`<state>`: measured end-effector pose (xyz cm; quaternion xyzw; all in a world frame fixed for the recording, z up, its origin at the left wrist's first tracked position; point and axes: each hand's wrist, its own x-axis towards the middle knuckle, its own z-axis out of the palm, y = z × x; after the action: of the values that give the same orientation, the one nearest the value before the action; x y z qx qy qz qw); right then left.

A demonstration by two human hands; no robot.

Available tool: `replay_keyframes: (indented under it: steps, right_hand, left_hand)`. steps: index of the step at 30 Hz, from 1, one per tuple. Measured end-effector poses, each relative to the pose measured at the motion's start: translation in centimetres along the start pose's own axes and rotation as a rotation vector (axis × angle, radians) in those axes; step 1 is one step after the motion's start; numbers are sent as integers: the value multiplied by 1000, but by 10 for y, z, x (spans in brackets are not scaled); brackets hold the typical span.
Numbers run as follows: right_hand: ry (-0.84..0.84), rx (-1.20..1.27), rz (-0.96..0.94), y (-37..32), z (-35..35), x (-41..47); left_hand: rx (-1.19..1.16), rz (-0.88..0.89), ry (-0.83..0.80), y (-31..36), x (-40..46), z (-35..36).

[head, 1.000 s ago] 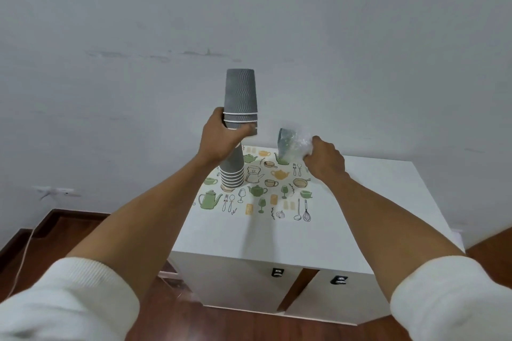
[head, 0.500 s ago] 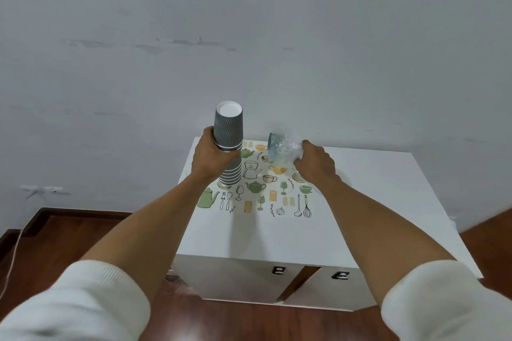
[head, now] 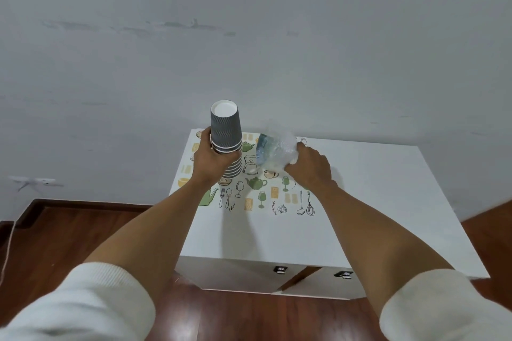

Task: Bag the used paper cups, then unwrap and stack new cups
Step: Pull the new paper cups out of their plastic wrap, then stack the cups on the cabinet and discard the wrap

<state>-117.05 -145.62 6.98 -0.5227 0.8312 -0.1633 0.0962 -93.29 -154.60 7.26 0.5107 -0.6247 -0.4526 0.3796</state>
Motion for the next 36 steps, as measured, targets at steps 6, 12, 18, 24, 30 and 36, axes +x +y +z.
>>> replay_keyframes:
  steps: [6,12,18,24,30,36]
  right_hand:
    - [59,-139,-78,2,18,11]
    - [78,-255,-98,7,31,17]
    - [106,-302,-94,12,33,16]
    - [193,-304,-116,15,31,6]
    - [72,-154,-263,24,25,-12]
    - [165,563,349,55,1,-17]
  left_hand:
    - [-1,21,1,-1,30,-1]
    - [17,21,-19,-2,57,-4]
    - [348,258,362,-16,14,13]
    - [80,150,-157,-3,-27,49]
    - [-191,-166,-257,18,-13,71]
    - [-376,-222,-284,19,-6,50]
